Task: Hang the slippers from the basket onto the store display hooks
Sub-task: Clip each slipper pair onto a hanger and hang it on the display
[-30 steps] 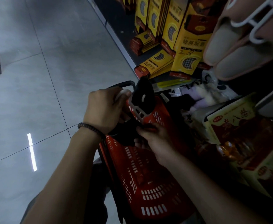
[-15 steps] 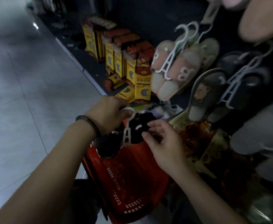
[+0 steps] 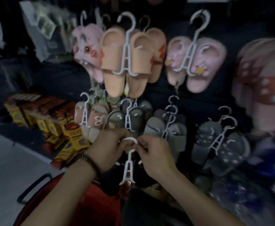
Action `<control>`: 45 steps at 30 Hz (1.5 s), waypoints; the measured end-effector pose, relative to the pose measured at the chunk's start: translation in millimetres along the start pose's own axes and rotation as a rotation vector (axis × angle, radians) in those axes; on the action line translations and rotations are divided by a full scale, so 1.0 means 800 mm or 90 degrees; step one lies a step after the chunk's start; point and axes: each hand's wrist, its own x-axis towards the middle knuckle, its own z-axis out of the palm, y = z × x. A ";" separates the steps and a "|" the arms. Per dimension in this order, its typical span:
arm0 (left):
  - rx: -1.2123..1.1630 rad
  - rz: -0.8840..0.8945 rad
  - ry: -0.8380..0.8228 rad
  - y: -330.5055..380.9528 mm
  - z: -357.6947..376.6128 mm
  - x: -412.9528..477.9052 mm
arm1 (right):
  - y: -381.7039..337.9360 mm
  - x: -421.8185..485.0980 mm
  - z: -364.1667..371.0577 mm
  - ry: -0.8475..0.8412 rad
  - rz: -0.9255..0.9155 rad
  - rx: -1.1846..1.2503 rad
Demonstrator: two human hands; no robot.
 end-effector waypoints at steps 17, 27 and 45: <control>-0.155 -0.139 -0.057 0.061 0.099 0.159 | 0.109 0.068 -0.084 0.125 0.189 -0.004; -0.192 -0.146 -0.127 0.037 0.111 0.219 | 0.124 0.121 -0.100 0.106 0.253 -0.036; -0.574 -0.344 -0.239 0.022 0.085 0.248 | 0.139 0.133 -0.126 0.082 0.247 -0.037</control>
